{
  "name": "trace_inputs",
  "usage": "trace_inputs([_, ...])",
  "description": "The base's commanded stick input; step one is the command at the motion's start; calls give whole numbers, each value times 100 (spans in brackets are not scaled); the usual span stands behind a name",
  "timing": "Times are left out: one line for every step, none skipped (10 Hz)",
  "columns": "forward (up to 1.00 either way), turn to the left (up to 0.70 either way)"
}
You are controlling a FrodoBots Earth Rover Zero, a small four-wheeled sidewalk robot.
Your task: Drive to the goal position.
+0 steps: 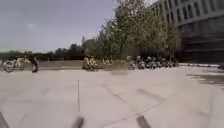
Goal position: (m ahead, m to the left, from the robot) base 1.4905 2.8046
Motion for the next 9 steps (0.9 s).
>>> trace_inputs([0,70])
trace_inputs([0,70])
trace_inputs([0,70])
trace_inputs([0,70])
trace_inputs([0,70])
trace_inputs([0,70])
trace_inputs([0,70])
trace_inputs([0,70])
trace_inputs([0,70])
